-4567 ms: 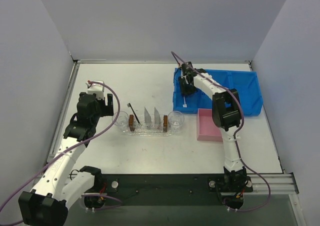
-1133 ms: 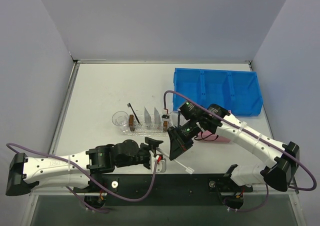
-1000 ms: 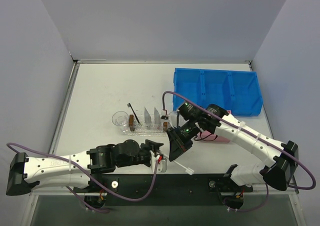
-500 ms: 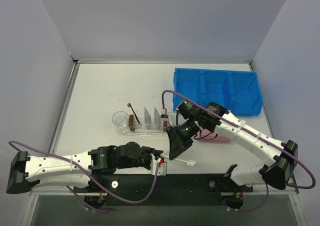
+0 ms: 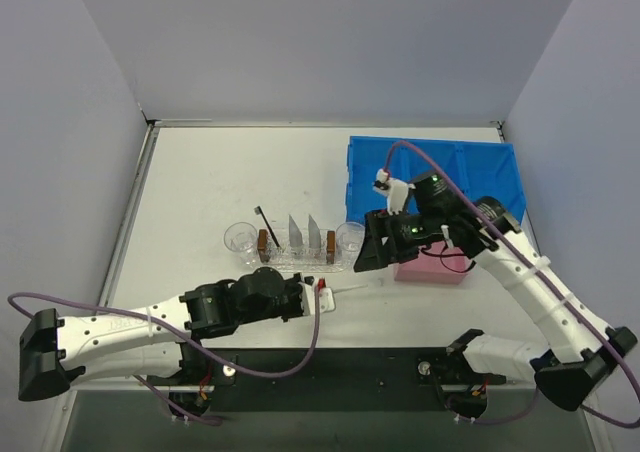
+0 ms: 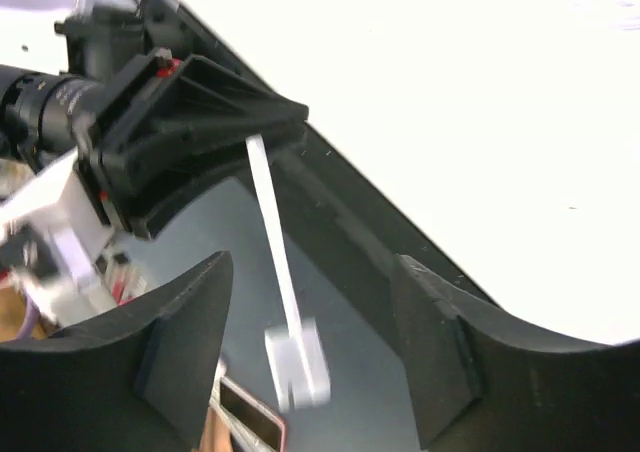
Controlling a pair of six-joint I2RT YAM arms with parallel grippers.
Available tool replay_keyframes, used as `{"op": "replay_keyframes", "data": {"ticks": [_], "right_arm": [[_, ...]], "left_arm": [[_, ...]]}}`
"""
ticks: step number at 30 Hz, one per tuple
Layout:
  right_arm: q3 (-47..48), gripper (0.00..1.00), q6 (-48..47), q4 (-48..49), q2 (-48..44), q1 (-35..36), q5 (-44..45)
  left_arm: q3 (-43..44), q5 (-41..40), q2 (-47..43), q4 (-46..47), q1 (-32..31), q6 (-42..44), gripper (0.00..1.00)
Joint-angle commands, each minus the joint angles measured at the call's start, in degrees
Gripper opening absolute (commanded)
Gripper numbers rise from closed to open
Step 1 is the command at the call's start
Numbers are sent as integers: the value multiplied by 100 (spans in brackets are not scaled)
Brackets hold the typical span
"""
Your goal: Prepare toiletry sets of a toothbrush and toothpaste on the tray
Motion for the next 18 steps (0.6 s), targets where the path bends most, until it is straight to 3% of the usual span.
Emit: {"op": "replay_keyframes", "data": {"ticks": [1, 5, 12, 18], "right_arm": [[233, 64, -52, -107, -792, -411, 738], [329, 73, -104, -142, -1267, -482, 1292], [207, 73, -96, -107, -1303, -482, 1337], [-65, 68, 211, 428, -1232, -473, 871]], "left_arm": [[391, 628, 16, 117, 797, -833, 0], [435, 770, 59, 126, 1080, -930, 0], [461, 796, 77, 117, 1150, -957, 0], [461, 796, 68, 108, 1159, -939, 0]]}}
